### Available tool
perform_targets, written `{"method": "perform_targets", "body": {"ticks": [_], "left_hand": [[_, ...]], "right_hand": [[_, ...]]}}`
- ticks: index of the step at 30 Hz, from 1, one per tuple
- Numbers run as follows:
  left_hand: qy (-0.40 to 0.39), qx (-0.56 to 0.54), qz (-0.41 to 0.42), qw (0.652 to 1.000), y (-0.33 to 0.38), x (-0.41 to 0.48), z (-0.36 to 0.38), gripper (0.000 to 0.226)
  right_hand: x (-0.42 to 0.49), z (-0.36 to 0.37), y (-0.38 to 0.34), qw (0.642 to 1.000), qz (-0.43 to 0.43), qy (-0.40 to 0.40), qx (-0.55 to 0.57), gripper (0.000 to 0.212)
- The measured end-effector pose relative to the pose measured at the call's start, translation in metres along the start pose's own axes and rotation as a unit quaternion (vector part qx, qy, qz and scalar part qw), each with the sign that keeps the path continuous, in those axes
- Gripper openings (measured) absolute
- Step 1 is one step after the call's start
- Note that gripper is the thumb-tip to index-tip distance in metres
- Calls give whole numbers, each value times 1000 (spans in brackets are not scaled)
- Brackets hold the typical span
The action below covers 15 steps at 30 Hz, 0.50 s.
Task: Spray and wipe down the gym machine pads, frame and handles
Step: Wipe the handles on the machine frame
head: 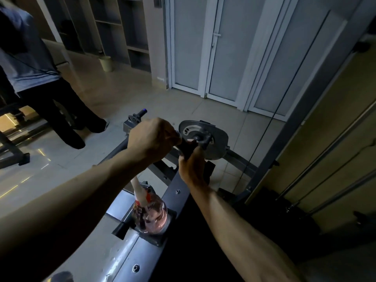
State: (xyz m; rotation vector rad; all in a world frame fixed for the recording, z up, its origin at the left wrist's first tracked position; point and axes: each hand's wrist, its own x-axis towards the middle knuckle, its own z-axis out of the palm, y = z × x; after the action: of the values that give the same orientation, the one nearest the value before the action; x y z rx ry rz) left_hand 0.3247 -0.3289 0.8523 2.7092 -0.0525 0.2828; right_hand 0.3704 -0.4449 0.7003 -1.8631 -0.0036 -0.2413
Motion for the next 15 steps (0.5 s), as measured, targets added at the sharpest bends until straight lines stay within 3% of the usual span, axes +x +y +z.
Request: {"method": "perform_targets", "body": {"ticks": [5,10,15], "left_hand": [[-45,-86,-20,995,-13,7,-5,17],[-103,-187,-29,977,-25,9,-14,35],[-111,-344,-149,920,-26,15,-17,56]], "right_hand": [[-22,7,-47,997,-49,43,29,39],[-19,-9,-83,991,15,-26,132,26],[-13,-42,-108,979,-111,-163,60,48]]}}
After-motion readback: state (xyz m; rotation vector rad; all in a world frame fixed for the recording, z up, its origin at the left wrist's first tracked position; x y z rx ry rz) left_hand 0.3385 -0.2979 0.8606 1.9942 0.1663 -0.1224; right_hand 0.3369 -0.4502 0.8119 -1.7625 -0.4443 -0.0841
